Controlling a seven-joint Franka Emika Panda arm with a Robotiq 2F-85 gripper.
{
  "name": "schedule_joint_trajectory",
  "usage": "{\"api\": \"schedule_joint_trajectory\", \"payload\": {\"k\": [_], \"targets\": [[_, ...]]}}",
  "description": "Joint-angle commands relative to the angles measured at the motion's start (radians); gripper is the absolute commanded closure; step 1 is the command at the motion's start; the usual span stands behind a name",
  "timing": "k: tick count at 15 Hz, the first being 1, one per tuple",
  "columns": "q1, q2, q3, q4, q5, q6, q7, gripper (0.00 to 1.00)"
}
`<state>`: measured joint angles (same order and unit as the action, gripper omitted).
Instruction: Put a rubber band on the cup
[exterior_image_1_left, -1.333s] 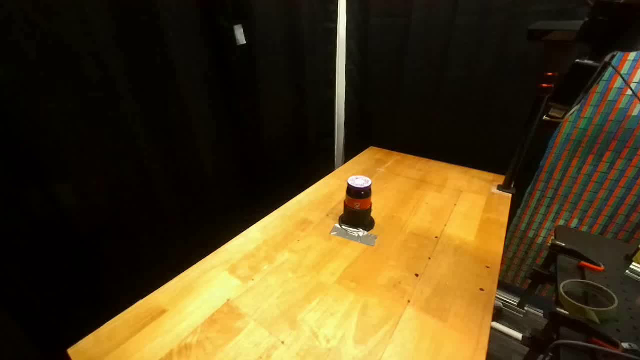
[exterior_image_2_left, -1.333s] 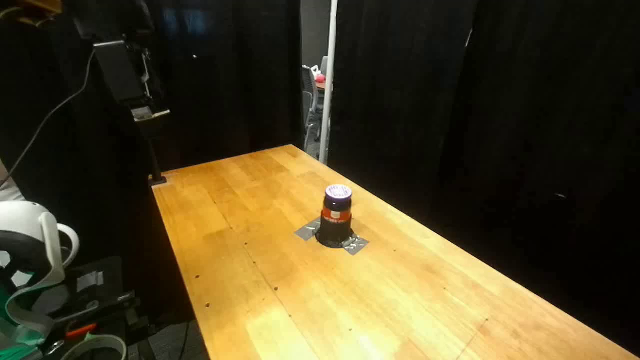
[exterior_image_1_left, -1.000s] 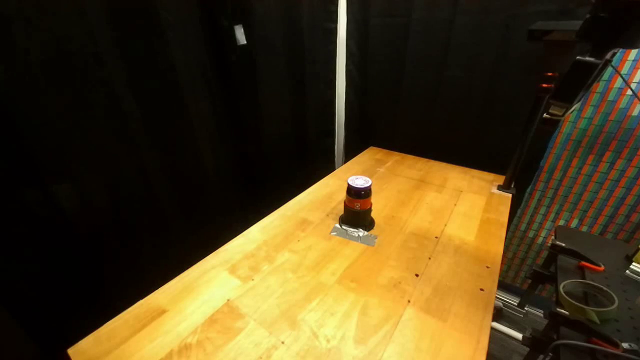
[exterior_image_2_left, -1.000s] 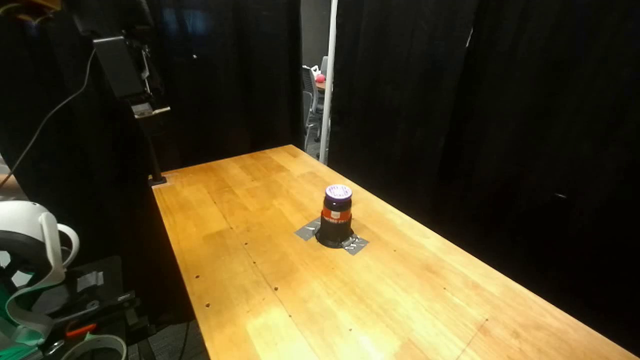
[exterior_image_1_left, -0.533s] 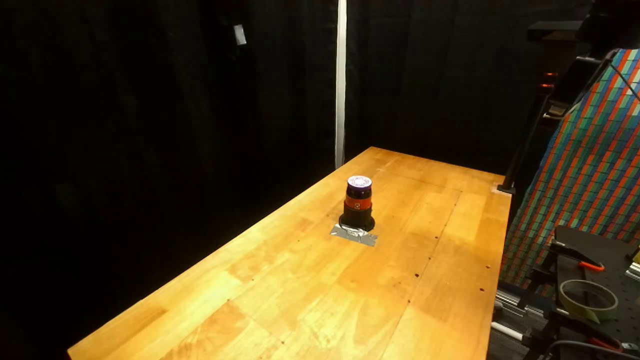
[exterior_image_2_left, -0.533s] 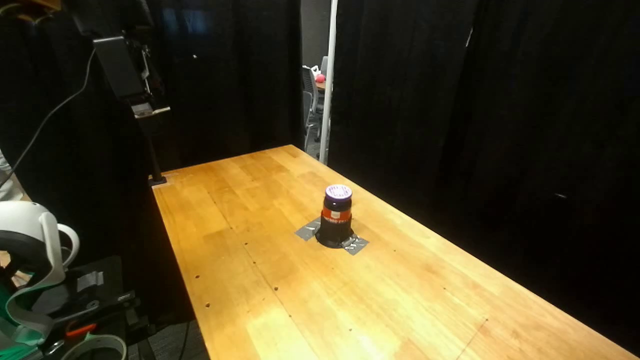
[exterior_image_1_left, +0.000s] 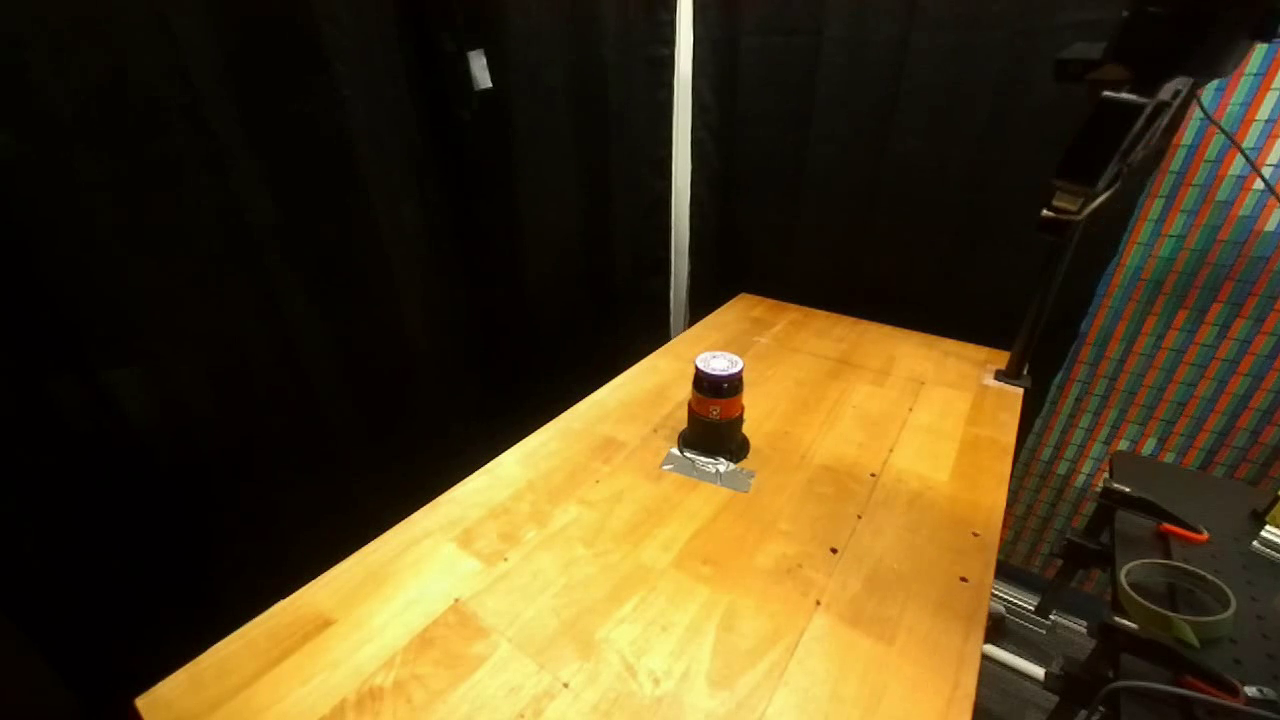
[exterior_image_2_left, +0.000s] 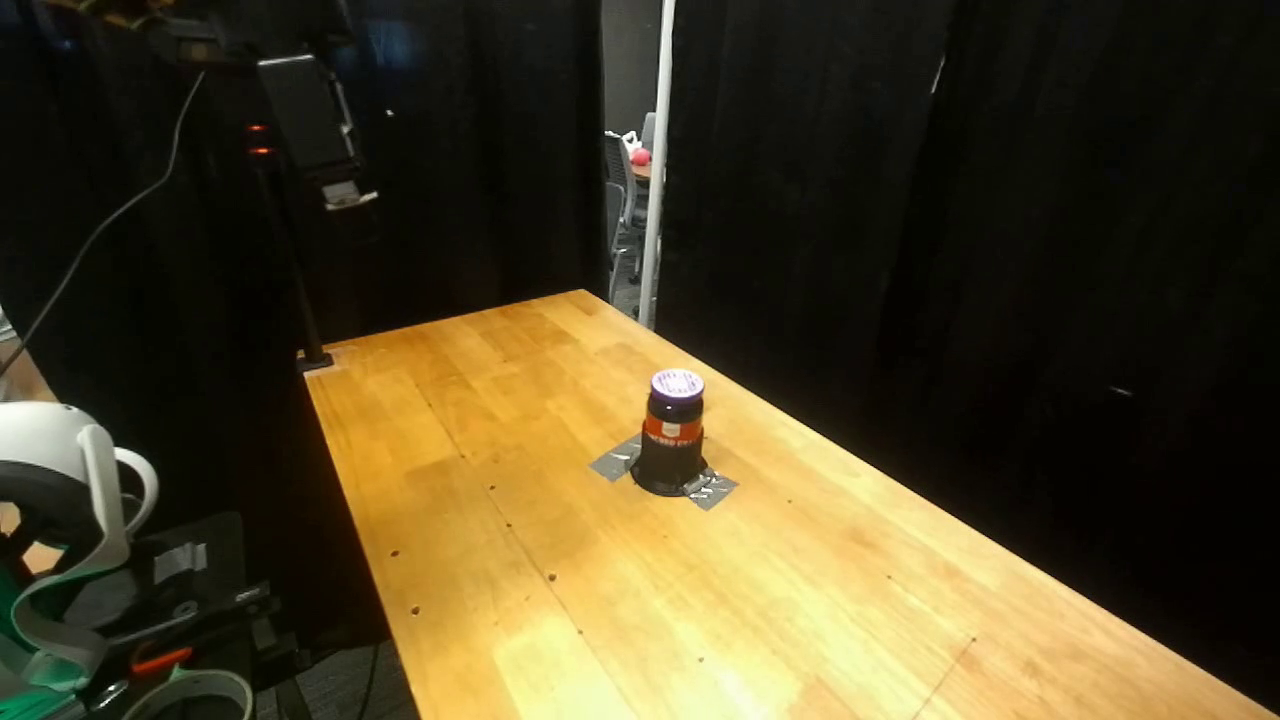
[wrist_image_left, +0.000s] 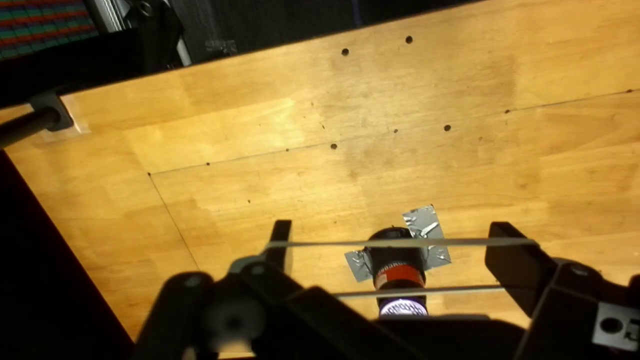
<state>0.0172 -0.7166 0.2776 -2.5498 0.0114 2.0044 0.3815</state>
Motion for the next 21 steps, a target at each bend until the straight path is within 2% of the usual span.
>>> {"api": "schedule_joint_trajectory", "payload": {"k": [1, 8, 9, 15, 21], "targets": [[-0.024, 0.252, 0.014, 0.228, 0.009, 0.01, -0.025, 0.0], [-0.023, 0.681, 0.031, 0.597, -0.026, -0.056, -0.015, 0.0], [0.025, 0.744, -0.014, 0.647, -0.051, -0.055, -0.007, 0.0], [0.114, 1.084, -0.117, 0.954, -0.232, -0.037, 0.053, 0.0], [0.164, 1.376, -0.208, 1.244, -0.176, -0.073, 0.009, 0.0]]}}
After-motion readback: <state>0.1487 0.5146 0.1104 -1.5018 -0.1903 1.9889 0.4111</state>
